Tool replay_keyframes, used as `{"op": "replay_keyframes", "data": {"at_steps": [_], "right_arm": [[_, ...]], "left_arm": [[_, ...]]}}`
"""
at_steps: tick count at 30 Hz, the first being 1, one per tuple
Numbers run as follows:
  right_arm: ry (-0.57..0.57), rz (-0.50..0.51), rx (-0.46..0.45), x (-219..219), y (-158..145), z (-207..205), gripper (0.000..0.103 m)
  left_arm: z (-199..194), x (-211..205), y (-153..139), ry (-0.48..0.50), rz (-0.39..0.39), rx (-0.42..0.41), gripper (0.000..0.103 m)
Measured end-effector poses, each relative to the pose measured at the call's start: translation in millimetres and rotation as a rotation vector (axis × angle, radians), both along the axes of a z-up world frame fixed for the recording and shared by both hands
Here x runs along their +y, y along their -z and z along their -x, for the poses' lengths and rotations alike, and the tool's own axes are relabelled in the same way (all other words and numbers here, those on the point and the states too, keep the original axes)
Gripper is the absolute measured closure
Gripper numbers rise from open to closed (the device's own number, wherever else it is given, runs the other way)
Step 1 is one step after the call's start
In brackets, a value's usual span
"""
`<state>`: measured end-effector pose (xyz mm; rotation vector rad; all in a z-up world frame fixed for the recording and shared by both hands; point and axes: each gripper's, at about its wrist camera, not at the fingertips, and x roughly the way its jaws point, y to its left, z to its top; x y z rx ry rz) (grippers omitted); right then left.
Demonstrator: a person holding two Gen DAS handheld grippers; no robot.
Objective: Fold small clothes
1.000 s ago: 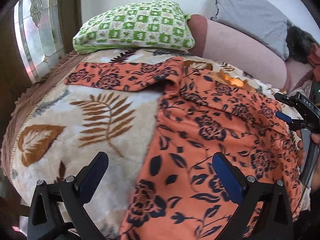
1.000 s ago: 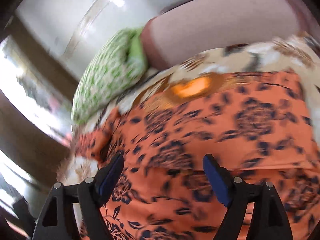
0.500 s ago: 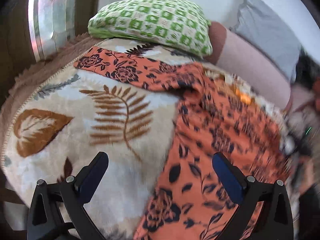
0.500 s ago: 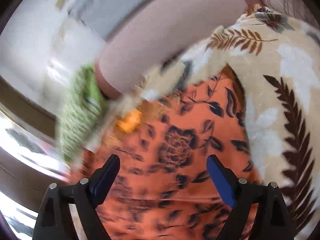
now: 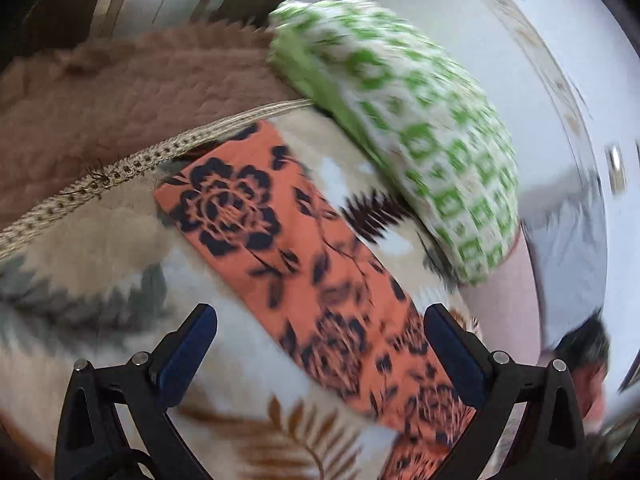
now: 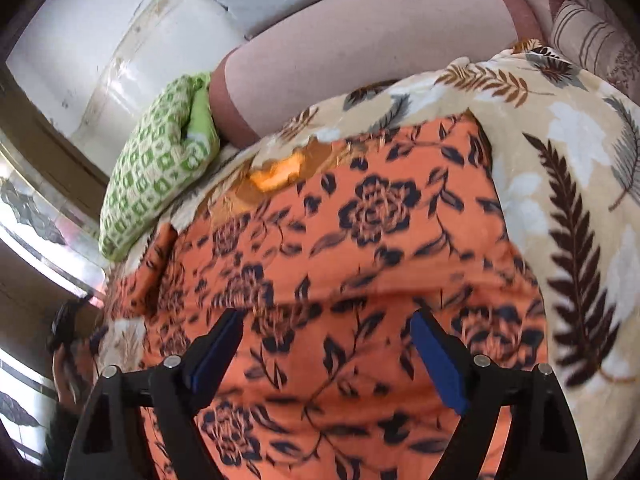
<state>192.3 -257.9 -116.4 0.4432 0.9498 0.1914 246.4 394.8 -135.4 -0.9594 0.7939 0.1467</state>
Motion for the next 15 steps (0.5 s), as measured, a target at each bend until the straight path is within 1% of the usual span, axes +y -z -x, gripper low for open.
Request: {"op": "replay_keyframes", "data": {"at_steps": [2, 4, 5, 6, 7, 8, 9, 10, 11, 13, 15], "right_arm": [[-0.003, 0.009, 0.014, 2.2, 5.3, 2.8, 0.015], [0.003, 0.0, 0.017, 0.1, 7.5, 3.6, 0.015], [0.012, -0.004, 0.017, -2.0, 6.8, 5.1, 0.015], [0.016, -0.011, 0.017, -2.5, 7.1, 4.9, 0.015], [0.018, -0.014, 0.014, -2.7, 6.7, 5.2, 0.015], [0.02, -0.01, 0.01, -2.4, 5.6, 5.3, 0.015], [0.021, -0.01, 0.008, -2.3, 4.9, 5.4, 0.015], [0.021, -0.014, 0.007, -2.6, 4.2, 5.9, 0.015], [0.022, -0.015, 0.006, -3.1, 3.7, 6.8, 0.015], [0.029, -0.017, -0.002, -6.2, 1.9, 10.4, 0.015], [0.04, -0.024, -0.008, -11.2, -0.1, 15.1, 0.015]], "left_arm": [[-3.6, 11.0, 9.9, -0.048, 0.022, -0.006, 0.001], [-5.2, 17.4, 17.5, -0.089, 0.062, -0.022, 0.001], [-6.4, 18.6, 18.4, -0.113, 0.069, -0.023, 0.001], [-10.8, 18.4, 16.7, -0.127, 0.054, -0.006, 0.004], [-15.5, 17.7, 13.8, -0.144, 0.014, 0.031, 0.024], [-20.6, 18.6, 12.9, -0.157, -0.023, 0.078, 0.041], [-25.3, 19.7, 14.4, -0.165, -0.042, 0.122, 0.073], [-29.2, 21.3, 17.4, -0.178, -0.048, 0.172, 0.088], [-31.3, 23.3, 19.3, -0.193, -0.053, 0.197, 0.092], [-34.6, 25.4, 18.4, -0.192, -0.051, 0.207, 0.096], [-35.9, 20.4, 4.0, -0.183, -0.103, 0.202, 0.098]]}}
